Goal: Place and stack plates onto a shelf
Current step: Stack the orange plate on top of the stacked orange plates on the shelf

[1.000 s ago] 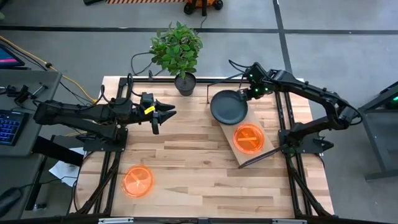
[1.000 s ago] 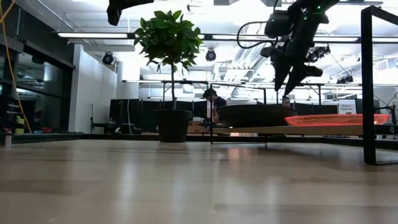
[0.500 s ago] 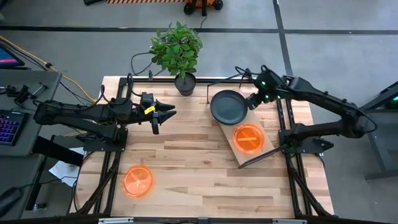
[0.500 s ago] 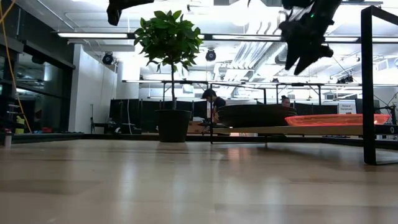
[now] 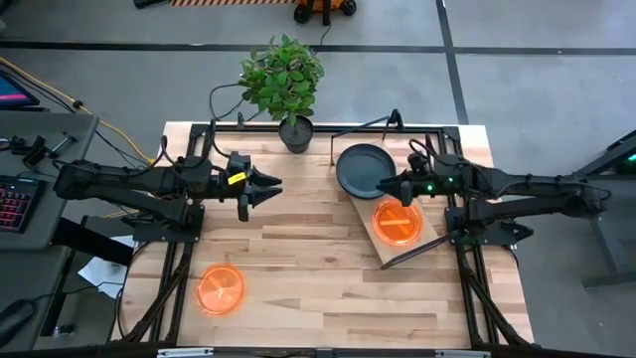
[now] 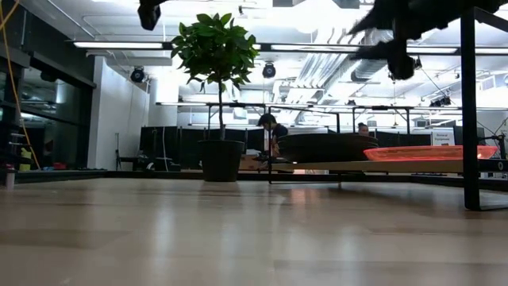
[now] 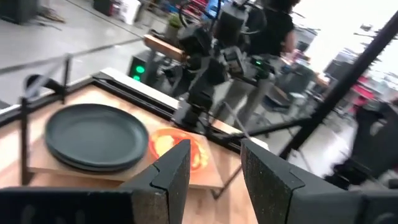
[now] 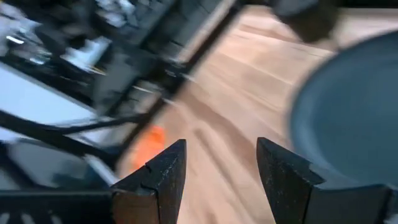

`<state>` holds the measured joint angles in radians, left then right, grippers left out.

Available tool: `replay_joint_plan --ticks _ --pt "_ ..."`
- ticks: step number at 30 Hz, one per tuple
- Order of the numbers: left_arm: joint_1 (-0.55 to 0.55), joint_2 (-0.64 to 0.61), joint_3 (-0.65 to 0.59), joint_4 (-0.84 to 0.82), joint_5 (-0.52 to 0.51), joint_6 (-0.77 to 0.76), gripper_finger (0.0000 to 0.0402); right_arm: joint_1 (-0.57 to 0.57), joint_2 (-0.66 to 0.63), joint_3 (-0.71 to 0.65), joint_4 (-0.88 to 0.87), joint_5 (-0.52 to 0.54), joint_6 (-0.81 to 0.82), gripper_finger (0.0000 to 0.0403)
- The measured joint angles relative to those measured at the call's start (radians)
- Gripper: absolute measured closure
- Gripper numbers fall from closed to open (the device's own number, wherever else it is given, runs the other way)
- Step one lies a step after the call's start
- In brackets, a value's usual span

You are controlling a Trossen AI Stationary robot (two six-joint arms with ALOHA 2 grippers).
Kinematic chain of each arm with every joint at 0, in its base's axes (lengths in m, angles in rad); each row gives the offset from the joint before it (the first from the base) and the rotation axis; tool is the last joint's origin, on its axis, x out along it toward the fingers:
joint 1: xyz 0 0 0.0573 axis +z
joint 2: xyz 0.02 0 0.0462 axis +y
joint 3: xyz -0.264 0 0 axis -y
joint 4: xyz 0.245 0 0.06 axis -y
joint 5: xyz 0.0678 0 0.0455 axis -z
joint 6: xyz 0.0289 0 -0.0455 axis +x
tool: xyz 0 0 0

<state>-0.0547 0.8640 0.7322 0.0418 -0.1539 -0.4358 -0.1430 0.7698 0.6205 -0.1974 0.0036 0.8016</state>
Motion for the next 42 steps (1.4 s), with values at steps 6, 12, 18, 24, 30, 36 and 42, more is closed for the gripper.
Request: replay_joint_plan --ticks 6,12,18,24,30,36,42 --pt "-0.002 0.004 0.021 -0.130 0.222 -0.020 0.0271 0.119 0.029 0.000 0.140 0.075 0.002 0.0226" --pt "-0.111 0.093 0.052 -0.507 0.363 0.016 0.0271 0.163 0.075 0.031 0.157 0.139 0.002 0.0226" --pt "-0.290 0.278 0.020 -0.600 0.435 0.177 0.0271 0.182 0.126 0.034 0.163 0.161 0.030 0.0226" --pt "-0.411 0.492 0.018 -0.598 0.414 0.354 0.0271 0.192 0.181 0.034 0.165 0.160 0.050 0.0226" --pt "-0.466 0.663 0.018 -0.626 0.354 0.442 0.0271 0.192 0.232 0.034 0.165 0.158 0.081 0.0226" --pt "-0.485 0.726 0.022 -0.645 0.292 0.507 0.0271 0.192 0.268 0.034 0.165 0.148 0.081 0.0226" --pt "-0.487 0.722 0.020 -0.644 0.349 0.519 0.0271 0.192 0.273 0.034 0.166 0.141 0.077 0.0226"
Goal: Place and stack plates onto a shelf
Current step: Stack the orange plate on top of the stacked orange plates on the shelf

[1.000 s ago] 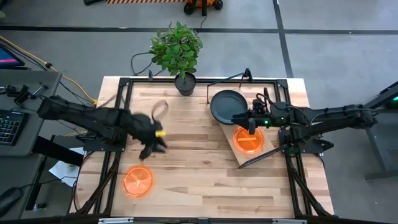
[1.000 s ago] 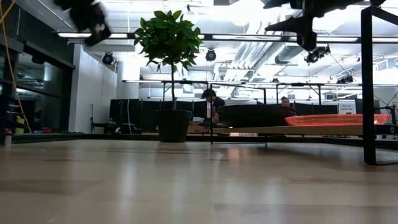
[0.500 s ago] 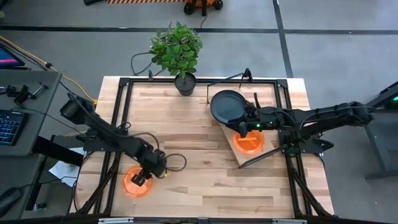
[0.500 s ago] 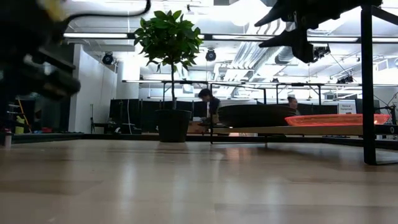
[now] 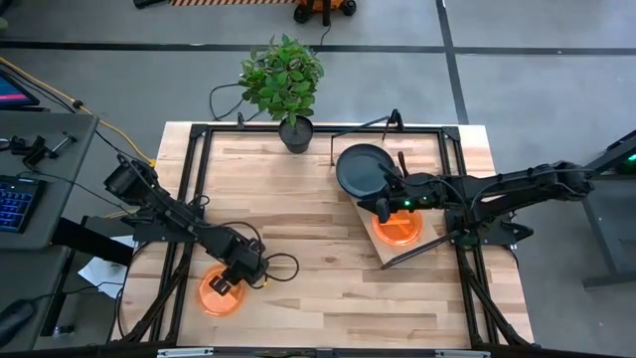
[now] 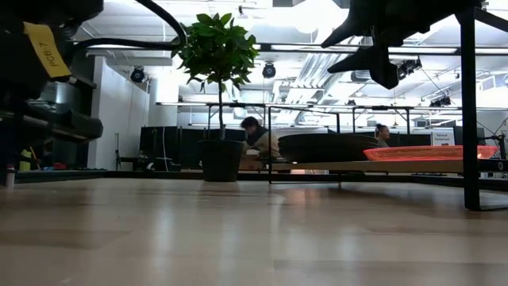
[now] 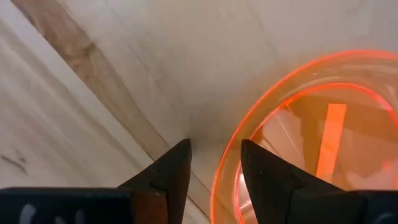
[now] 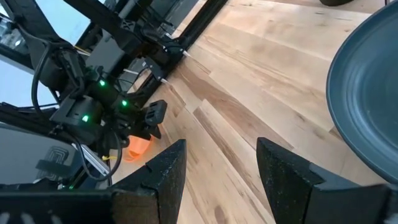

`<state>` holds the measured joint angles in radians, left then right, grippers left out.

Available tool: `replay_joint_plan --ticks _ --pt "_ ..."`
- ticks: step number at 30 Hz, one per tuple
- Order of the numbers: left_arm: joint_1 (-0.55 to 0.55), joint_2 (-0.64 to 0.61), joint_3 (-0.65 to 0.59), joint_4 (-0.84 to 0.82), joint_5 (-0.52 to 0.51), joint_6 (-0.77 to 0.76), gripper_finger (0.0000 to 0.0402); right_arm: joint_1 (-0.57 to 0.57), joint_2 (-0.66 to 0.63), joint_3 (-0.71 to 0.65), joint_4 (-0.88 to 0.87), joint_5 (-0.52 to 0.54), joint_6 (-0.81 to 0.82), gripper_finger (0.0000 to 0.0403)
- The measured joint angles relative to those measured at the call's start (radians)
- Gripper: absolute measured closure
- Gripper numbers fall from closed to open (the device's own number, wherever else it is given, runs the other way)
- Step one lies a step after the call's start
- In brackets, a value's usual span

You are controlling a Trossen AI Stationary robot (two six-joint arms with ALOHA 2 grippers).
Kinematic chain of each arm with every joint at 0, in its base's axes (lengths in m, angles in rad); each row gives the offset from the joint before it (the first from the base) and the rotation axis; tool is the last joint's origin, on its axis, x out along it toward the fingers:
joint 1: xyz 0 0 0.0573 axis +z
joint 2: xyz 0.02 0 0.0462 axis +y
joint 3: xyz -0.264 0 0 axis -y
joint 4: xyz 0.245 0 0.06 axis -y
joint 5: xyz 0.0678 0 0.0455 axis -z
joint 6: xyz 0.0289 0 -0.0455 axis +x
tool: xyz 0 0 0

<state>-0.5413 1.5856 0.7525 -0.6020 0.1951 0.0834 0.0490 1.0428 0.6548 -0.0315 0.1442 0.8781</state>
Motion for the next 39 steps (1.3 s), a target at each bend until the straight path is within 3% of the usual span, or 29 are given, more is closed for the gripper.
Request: replay_joint_plan --ticks 14,17,22,26,30,39 --pt "-0.001 0.004 -0.002 0.000 0.132 -0.001 0.0275 0.000 0.000 0.000 -0.002 -0.002 -0.007 0.0226" --pt "-0.002 0.004 -0.003 0.000 0.133 0.020 0.0299 0.000 0.000 0.000 -0.002 -0.002 -0.007 0.0226" --pt "0.017 0.006 -0.005 -0.008 0.159 0.013 0.0388 0.000 0.000 0.000 -0.002 -0.002 -0.005 0.0226" --pt "0.068 -0.002 -0.007 -0.025 0.185 -0.011 0.0397 0.000 0.000 0.000 -0.002 -0.002 -0.005 0.0226" --pt "0.126 -0.057 -0.007 -0.035 0.206 -0.047 0.0400 0.000 0.000 0.000 -0.002 -0.002 -0.004 0.0226" --pt "0.274 -0.307 0.032 -0.064 0.251 -0.157 0.0401 0.000 -0.001 0.000 0.001 -0.025 0.009 0.0226"
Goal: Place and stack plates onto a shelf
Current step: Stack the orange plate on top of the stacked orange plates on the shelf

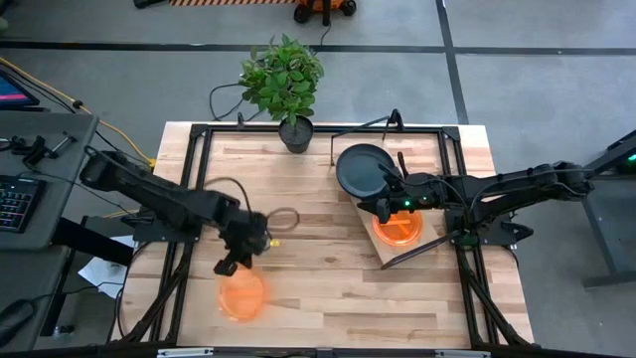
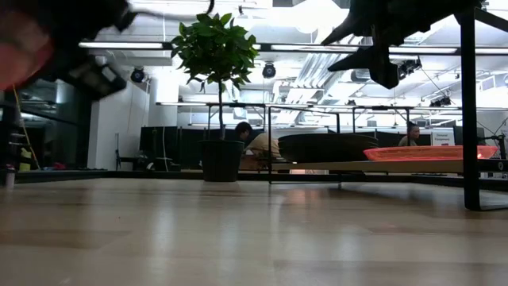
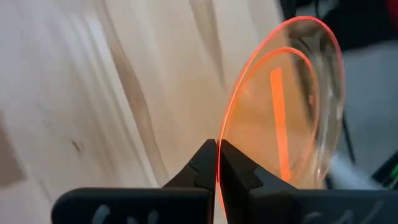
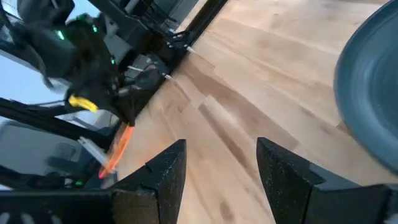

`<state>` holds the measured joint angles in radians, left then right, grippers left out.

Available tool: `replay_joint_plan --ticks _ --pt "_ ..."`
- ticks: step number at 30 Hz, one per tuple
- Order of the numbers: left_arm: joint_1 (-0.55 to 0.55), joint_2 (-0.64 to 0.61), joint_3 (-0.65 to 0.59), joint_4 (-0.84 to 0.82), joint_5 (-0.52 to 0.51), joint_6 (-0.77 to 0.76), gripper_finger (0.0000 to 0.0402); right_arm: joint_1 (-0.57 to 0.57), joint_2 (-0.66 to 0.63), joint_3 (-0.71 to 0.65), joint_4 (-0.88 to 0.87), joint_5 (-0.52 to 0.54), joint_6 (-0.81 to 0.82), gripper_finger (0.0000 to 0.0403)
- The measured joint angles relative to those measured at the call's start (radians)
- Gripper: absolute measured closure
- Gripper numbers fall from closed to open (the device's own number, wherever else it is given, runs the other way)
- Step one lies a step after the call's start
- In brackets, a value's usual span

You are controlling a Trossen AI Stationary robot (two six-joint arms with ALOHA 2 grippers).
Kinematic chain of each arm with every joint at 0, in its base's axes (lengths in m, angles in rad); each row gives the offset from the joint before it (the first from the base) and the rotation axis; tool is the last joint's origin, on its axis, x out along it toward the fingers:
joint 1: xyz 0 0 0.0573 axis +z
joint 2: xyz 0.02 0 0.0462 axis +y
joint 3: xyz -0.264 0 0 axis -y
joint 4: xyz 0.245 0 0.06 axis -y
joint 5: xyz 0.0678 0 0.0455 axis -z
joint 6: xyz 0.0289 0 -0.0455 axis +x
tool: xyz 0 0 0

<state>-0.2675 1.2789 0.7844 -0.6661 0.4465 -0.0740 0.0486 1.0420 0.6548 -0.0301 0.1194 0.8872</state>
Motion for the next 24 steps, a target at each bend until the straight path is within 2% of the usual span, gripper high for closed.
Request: replay_joint_plan --ticks 3,5,9,11,15,19,24 --pt "0.058 -0.054 0.066 0.018 -0.009 -0.085 0.0401 0.000 -0.001 0.000 0.077 -0.033 0.047 0.0226" --pt "0.096 -0.060 0.129 0.088 -0.031 -0.113 0.0401 0.000 -0.003 0.000 0.161 -0.049 0.056 0.0226" --pt "0.161 -0.020 0.249 0.204 -0.182 -0.111 0.0401 -0.003 -0.015 0.000 0.362 -0.064 0.020 0.0226" --pt "0.201 0.028 0.286 0.239 -0.219 -0.108 0.0401 -0.011 -0.029 0.019 0.420 -0.065 -0.024 0.0226" --pt "0.261 0.154 0.331 0.312 -0.239 -0.139 0.0401 -0.029 -0.086 0.109 0.424 -0.064 -0.163 0.0226" --pt "0.287 0.290 0.332 0.467 -0.261 -0.245 0.0401 -0.036 -0.132 0.224 0.395 -0.062 -0.348 0.0226" --pt "0.311 0.451 0.355 0.763 -0.305 -0.463 0.0401 -0.036 -0.156 0.378 0.192 -0.037 -0.515 0.0226"
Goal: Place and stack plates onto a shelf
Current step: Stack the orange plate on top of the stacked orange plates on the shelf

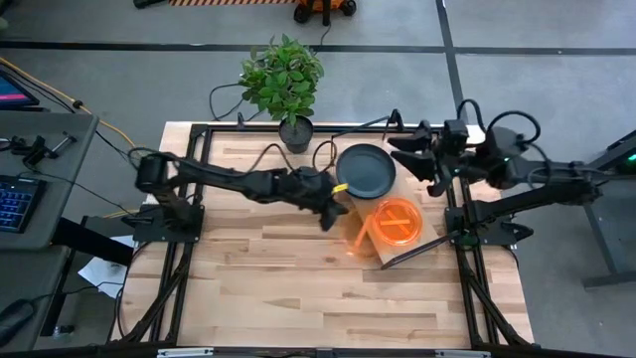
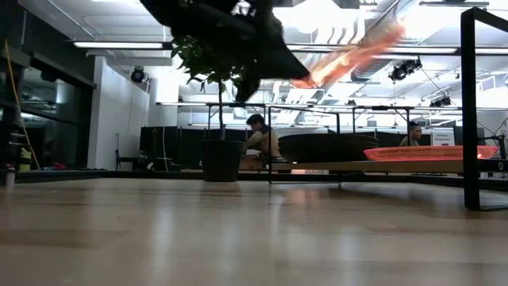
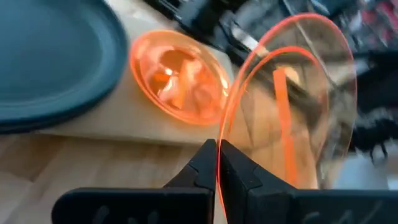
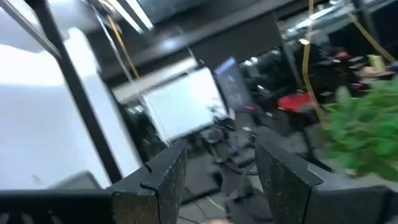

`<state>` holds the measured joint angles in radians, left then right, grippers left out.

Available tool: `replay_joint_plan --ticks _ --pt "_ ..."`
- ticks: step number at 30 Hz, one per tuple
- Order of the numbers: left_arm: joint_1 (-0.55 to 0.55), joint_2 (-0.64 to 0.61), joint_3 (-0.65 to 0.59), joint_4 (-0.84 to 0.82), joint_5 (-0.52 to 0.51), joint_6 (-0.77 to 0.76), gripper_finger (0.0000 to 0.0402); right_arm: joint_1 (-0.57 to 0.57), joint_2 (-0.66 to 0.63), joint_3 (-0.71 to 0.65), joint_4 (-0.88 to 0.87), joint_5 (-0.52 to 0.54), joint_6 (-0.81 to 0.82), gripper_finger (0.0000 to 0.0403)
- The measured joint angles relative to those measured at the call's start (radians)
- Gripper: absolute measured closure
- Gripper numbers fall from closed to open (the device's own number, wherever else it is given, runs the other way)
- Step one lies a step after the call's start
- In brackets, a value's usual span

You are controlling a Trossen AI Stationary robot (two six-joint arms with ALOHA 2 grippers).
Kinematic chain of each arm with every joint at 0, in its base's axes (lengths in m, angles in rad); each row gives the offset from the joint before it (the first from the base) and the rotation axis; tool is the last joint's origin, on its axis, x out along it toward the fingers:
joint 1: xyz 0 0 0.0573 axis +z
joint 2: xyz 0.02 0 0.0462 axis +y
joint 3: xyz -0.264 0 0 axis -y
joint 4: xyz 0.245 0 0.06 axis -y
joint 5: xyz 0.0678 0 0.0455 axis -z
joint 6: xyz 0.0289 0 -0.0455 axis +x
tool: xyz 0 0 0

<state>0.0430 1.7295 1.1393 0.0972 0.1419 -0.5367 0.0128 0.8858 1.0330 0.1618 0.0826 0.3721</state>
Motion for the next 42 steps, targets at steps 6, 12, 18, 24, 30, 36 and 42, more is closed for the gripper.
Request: replay_joint_plan --ticks 6,12,18,24,30,36,42 --pt "0.013 0.157 0.181 0.006 -0.079 -0.055 0.0401 0.000 0.009 0.112 -0.245 0.077 -0.044 0.0226" --pt "0.023 0.322 0.423 -0.085 -0.115 -0.045 0.0401 0.000 0.011 0.111 -0.312 0.084 -0.038 0.0226" --pt "0.023 0.438 0.564 -0.099 -0.159 -0.035 0.0401 0.001 0.011 0.110 -0.348 0.084 -0.031 0.0226" --pt "0.022 0.473 0.572 -0.096 -0.227 -0.035 0.0401 0.001 0.012 0.110 -0.355 0.084 -0.032 0.0226" --pt "0.020 0.487 0.574 -0.083 -0.229 0.009 0.0401 0.001 0.012 0.110 -0.364 0.084 -0.032 0.0226" --pt "0.012 0.487 0.574 -0.082 -0.234 0.042 0.0374 0.001 0.012 0.110 -0.369 0.084 -0.033 0.0226" --pt "0.007 0.487 0.574 -0.083 -0.238 0.042 0.0322 0.001 0.012 0.110 -0.369 0.084 -0.033 0.0226"
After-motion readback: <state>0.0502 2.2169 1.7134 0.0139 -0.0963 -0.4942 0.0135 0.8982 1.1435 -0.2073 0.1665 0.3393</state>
